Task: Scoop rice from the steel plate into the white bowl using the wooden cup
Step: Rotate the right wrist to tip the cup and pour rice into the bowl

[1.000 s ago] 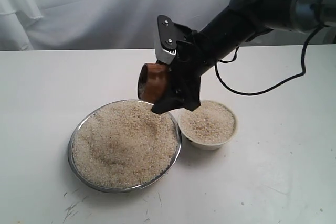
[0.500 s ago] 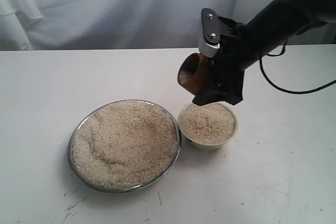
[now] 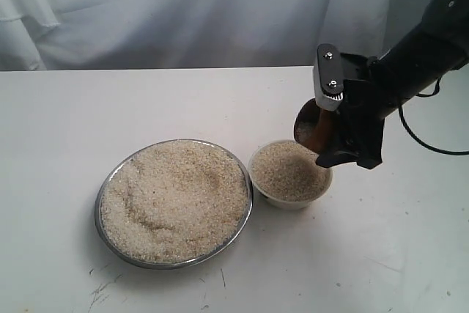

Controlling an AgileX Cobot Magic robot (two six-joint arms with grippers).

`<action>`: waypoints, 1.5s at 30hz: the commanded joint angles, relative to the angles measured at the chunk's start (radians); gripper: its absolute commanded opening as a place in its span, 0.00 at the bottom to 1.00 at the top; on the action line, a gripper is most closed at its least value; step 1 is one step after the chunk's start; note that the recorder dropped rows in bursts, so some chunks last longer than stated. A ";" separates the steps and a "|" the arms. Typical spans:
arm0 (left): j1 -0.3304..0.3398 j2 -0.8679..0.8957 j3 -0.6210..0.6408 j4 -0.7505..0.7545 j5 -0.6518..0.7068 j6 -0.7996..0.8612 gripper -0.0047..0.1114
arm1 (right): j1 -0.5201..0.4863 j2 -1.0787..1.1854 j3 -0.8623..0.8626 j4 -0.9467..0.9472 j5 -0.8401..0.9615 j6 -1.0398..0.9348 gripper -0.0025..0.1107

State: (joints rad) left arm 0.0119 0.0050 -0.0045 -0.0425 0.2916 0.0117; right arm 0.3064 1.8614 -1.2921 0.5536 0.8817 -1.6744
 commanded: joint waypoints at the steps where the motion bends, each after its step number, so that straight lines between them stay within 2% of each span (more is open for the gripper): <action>1: -0.002 -0.005 0.005 -0.001 -0.006 -0.001 0.04 | -0.006 -0.025 0.005 -0.029 -0.052 0.027 0.02; 7: -0.002 -0.005 0.005 -0.001 -0.006 -0.003 0.04 | 0.003 -0.037 0.005 -0.125 -0.094 0.087 0.02; 17: -0.002 -0.005 0.005 -0.001 -0.006 -0.003 0.04 | 0.126 -0.046 0.005 -0.327 -0.173 0.262 0.02; 21: -0.002 -0.005 0.005 -0.001 -0.006 -0.001 0.04 | 0.181 -0.047 0.005 -0.536 -0.185 0.429 0.02; 25: -0.002 -0.005 0.005 -0.001 -0.006 -0.001 0.04 | 0.218 -0.048 0.005 -0.668 -0.171 0.568 0.02; 30: -0.002 -0.005 0.005 -0.001 -0.006 -0.003 0.04 | 0.246 -0.048 0.005 -0.702 -0.169 0.607 0.02; 34: -0.002 -0.005 0.005 -0.001 -0.006 -0.001 0.04 | 0.272 -0.048 0.005 -0.831 -0.159 0.710 0.02; 45: -0.002 -0.005 0.005 -0.001 -0.006 -0.001 0.04 | 0.299 -0.042 0.007 -0.845 -0.125 0.722 0.02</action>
State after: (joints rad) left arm 0.0119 0.0050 -0.0045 -0.0425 0.2916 0.0117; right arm 0.5977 1.8270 -1.2874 -0.2842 0.7501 -0.9613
